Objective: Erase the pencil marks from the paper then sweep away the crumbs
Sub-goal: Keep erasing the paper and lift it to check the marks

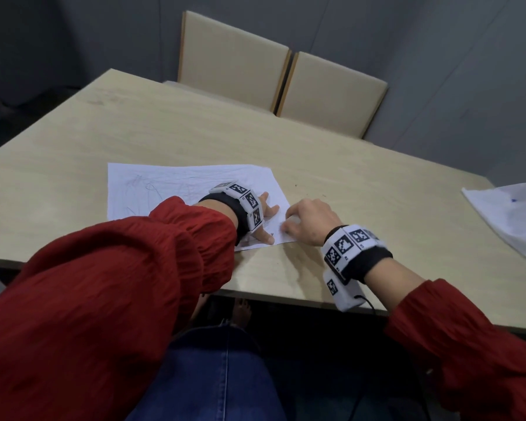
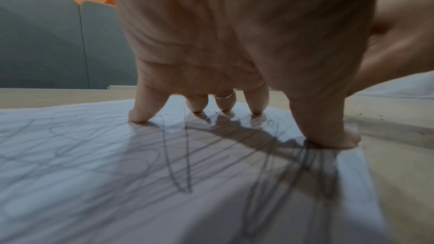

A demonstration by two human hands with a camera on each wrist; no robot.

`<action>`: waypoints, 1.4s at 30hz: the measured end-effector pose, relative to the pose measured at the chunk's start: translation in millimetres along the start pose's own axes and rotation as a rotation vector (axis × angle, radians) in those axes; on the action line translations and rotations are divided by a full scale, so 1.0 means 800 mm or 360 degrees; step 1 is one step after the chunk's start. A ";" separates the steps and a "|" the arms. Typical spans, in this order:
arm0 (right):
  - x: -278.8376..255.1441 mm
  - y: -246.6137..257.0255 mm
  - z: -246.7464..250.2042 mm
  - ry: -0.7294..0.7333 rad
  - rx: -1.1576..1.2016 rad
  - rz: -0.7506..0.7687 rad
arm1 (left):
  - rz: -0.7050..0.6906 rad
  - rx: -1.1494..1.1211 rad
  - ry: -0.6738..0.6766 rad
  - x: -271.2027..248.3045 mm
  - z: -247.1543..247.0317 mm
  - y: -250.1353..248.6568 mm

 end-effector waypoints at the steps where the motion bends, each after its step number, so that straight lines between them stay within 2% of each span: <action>1: -0.004 0.007 -0.007 0.0035 0.0016 0.0028 | -0.0004 -0.0035 -0.0005 0.001 -0.001 0.001; 3: -0.011 0.007 -0.010 0.0071 0.0053 0.0020 | -0.0021 -0.0057 -0.0004 0.000 -0.001 0.002; 7: -0.002 -0.019 0.013 -0.0042 -0.0025 -0.0117 | -0.0014 0.0042 0.0011 -0.005 0.004 -0.003; 12: -0.015 0.008 -0.011 0.0043 -0.0149 0.0058 | -0.0022 0.0037 -0.0010 0.001 0.001 -0.001; 16: -0.007 -0.026 0.011 -0.0077 -0.0154 -0.0083 | -0.0031 0.0003 -0.0019 0.003 0.000 -0.001; 21: -0.018 -0.002 -0.008 -0.0015 -0.0308 0.0114 | -0.0001 -0.0006 -0.0060 0.012 -0.004 0.000; 24: -0.018 -0.030 0.008 -0.0052 -0.0308 -0.0011 | 0.0028 0.0003 -0.0092 0.017 -0.006 0.000; 27: -0.015 -0.040 0.016 -0.0036 -0.0362 -0.0039 | 0.0040 0.0014 -0.0105 0.017 -0.006 0.000; 29: -0.012 -0.034 0.013 -0.0050 -0.0264 0.0013 | 0.0035 -0.0004 -0.0093 0.016 -0.004 0.000; 33: -0.005 -0.021 -0.007 -0.0098 0.0194 0.0134 | -0.0002 -0.0018 -0.0042 0.023 -0.009 -0.004; 37: -0.009 -0.031 -0.014 -0.0072 0.0305 0.0155 | -0.0058 -0.0034 -0.0168 0.017 0.000 -0.012; 39: -0.018 -0.041 -0.010 -0.0013 0.0238 0.0138 | -0.0057 -0.0058 -0.0206 0.015 0.000 -0.011; 42: -0.036 -0.045 -0.011 0.0139 0.0078 0.0173 | 0.0120 -0.0091 -0.0266 0.015 0.001 0.010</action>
Point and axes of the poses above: each hand's wrist, its own x-axis towards the middle knuckle, its own z-axis out of the back of the hand, y = z × x, the point moved 9 cm from there along x, towards the middle knuckle, and after that the axes turned 12 degrees about z, right-handed, at the moved point
